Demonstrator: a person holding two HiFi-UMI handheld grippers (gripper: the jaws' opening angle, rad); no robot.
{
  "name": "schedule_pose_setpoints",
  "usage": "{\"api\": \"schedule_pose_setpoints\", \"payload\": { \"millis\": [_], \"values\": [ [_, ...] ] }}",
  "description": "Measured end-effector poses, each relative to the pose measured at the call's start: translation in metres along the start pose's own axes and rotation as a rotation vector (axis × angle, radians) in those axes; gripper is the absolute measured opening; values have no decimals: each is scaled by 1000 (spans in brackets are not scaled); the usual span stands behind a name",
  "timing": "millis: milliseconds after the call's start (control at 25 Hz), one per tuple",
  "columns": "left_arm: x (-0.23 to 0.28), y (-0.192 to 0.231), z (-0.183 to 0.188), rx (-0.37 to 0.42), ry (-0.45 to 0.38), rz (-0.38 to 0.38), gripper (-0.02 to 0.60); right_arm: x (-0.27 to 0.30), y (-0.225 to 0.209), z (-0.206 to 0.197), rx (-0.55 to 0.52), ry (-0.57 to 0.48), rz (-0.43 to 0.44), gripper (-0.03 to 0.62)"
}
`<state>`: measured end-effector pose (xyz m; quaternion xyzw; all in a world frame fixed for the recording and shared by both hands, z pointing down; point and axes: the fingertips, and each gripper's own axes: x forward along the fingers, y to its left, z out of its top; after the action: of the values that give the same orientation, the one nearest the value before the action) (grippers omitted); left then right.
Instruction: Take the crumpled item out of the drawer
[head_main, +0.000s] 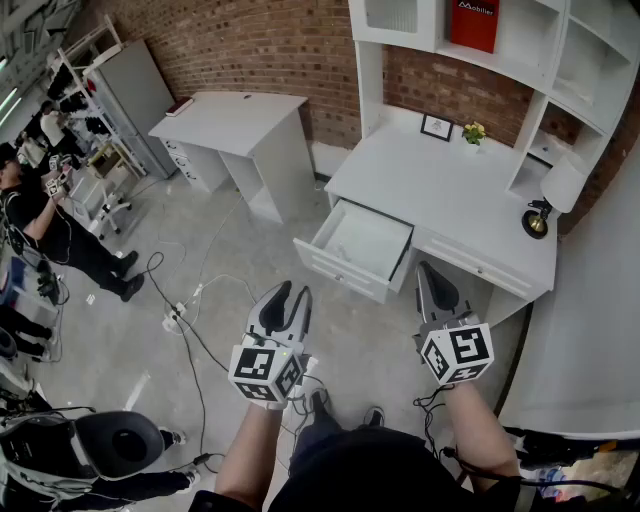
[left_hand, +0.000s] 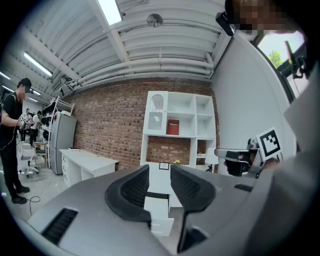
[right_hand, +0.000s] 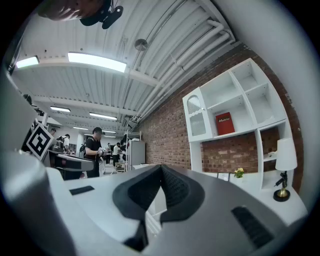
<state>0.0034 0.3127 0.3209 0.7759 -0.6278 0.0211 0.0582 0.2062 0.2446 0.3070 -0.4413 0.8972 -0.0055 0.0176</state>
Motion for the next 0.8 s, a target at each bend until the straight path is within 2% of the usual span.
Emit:
{"api": "schedule_pose_setpoints", "payload": {
  "millis": [320,680,800],
  "values": [
    [-14,-18,3,7,8,15,129,-21,-2,0,5,7,17,0],
    [25,11,17,26,-24,19,130,13,-10,-5,-12,11,16,4],
    [47,33,14,26,-21,14,130,39,-11,-9,-37,19,15,48]
  ]
}}
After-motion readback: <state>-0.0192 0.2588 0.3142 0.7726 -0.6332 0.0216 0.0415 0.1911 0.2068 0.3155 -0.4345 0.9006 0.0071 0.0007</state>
